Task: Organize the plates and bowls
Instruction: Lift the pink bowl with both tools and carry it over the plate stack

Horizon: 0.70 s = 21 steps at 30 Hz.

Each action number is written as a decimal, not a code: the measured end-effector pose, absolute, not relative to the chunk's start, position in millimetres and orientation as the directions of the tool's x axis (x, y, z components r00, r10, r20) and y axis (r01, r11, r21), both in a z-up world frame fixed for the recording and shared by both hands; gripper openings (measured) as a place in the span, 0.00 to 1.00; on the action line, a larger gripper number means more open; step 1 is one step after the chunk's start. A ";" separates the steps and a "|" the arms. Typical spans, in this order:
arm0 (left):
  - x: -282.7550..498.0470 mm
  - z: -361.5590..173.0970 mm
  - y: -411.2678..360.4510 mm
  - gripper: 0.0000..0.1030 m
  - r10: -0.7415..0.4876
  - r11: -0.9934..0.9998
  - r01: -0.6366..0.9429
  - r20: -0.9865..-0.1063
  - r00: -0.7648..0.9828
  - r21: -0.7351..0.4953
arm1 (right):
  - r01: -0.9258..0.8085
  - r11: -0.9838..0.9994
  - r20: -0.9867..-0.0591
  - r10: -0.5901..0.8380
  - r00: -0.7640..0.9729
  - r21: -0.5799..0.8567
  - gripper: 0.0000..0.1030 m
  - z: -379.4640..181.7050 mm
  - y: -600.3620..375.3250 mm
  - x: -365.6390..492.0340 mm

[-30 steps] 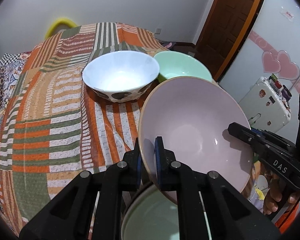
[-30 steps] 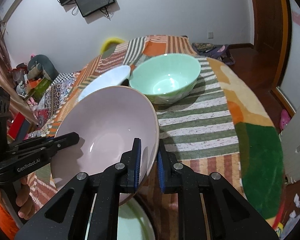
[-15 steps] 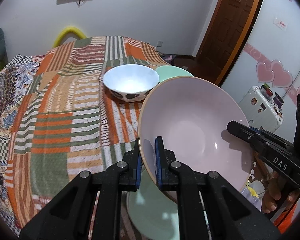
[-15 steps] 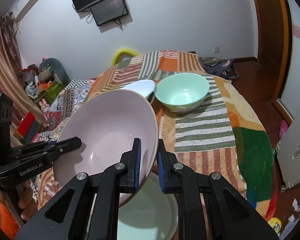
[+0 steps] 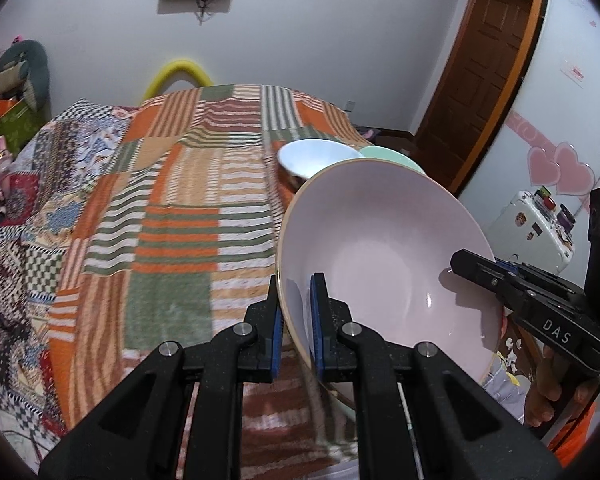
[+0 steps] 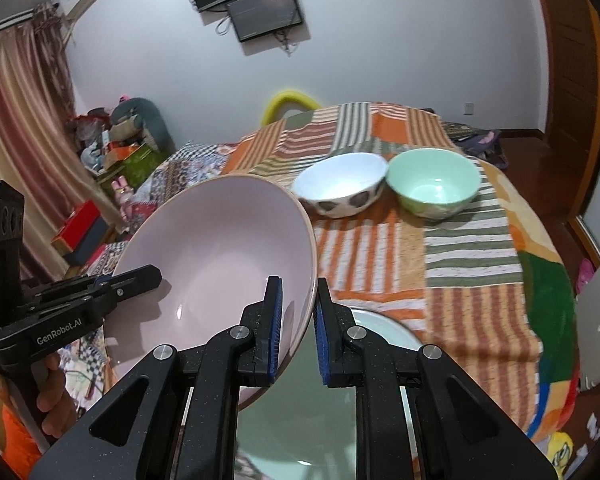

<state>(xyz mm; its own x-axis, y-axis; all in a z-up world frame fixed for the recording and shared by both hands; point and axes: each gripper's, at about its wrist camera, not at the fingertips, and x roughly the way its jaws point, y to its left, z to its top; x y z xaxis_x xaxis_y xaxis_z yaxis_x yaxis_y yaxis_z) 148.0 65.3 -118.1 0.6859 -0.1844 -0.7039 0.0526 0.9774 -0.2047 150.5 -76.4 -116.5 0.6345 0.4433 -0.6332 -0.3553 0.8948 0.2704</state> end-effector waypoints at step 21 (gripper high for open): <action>111.0 -178.6 144.5 0.10 -0.082 0.979 -0.106 -0.807 0.584 -0.176 | -0.484 0.840 -0.732 0.488 0.475 0.246 0.13 -164.7 15.2 140.1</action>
